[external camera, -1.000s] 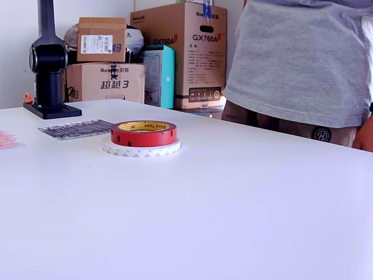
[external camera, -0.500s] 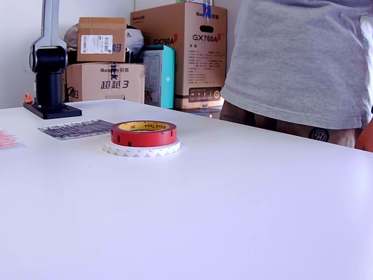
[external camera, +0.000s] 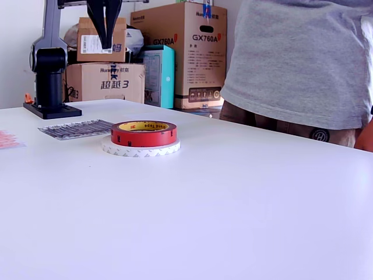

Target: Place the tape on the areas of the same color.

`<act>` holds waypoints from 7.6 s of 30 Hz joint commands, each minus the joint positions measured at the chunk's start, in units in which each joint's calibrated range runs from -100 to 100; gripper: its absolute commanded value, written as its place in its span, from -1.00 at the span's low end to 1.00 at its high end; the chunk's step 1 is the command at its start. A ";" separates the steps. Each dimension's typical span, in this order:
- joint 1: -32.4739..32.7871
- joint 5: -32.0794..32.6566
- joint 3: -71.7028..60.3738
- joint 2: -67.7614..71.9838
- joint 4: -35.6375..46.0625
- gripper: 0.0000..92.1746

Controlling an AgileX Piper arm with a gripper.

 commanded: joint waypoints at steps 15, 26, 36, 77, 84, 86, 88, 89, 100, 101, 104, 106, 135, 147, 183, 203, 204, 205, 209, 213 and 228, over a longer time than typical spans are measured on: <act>0.32 -5.52 11.28 5.37 -16.04 -0.54; 0.48 -6.42 11.37 5.46 -17.57 -0.07; 0.64 -6.34 10.92 8.55 -20.28 -0.04; 0.72 -6.50 10.74 13.51 -21.73 -1.00; 1.27 -6.34 10.55 7.05 -19.60 -1.00; 1.51 -6.34 10.74 3.69 -18.25 -1.00; 1.75 -6.25 11.19 0.60 -16.97 -1.00; 1.43 -6.25 11.55 -0.71 -16.21 -1.00; -15.78 -11.98 25.91 -19.51 -12.39 -1.00; -18.30 -13.46 27.36 -21.20 -12.39 -1.00; -26.83 -17.39 30.82 -25.22 -12.48 -1.00; -33.46 -20.01 32.63 -27.37 -12.48 -1.00; -48.22 -29.91 35.45 -16.61 -26.82 -1.00; -40.40 -24.18 35.36 -15.58 -26.82 -1.00; -36.53 -21.56 30.64 -1.08 -28.85 -1.00; -34.01 -19.76 30.73 1.44 -29.53 -1.00; -34.01 -19.76 30.73 1.63 -29.62 -1.00; -34.01 -19.76 30.73 1.63 -29.62 -1.00; -33.46 -19.76 30.73 1.72 -29.62 -1.00; -32.98 -19.76 30.73 1.72 -29.62 -0.99; -32.98 -20.01 30.82 1.72 -29.62 0.02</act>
